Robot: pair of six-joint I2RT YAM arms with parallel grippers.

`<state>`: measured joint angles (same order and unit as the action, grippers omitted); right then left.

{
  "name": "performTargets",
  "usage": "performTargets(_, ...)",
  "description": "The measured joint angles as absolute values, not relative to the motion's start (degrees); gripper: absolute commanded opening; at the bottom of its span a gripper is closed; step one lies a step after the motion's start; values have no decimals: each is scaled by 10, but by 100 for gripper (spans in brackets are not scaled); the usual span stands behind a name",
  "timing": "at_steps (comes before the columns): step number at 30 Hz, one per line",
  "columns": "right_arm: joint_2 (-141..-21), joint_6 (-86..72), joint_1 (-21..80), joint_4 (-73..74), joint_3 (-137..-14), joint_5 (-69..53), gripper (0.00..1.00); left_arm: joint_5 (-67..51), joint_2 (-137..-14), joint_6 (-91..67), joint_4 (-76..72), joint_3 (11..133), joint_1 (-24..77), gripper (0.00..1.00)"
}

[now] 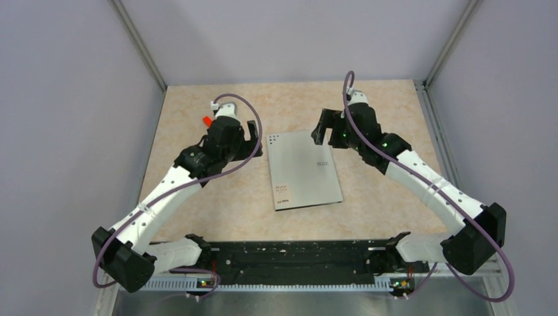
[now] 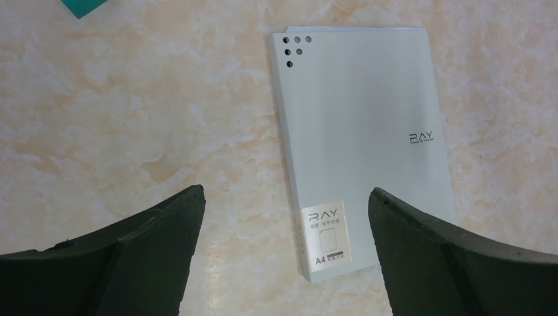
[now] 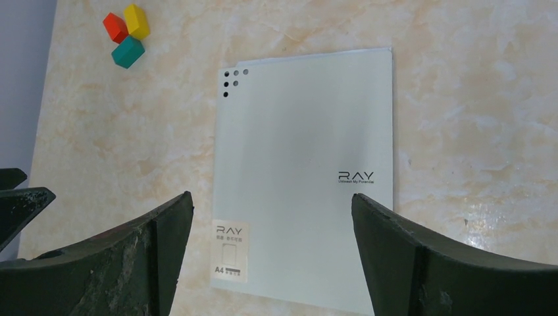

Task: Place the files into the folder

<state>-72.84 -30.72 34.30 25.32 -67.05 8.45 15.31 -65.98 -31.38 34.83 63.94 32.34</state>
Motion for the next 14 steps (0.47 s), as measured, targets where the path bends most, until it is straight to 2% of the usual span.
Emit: performTargets(14, -728, -311, 343, 251, -667, 84, 89, 151, -657, -314, 347, 632, 323, 99)
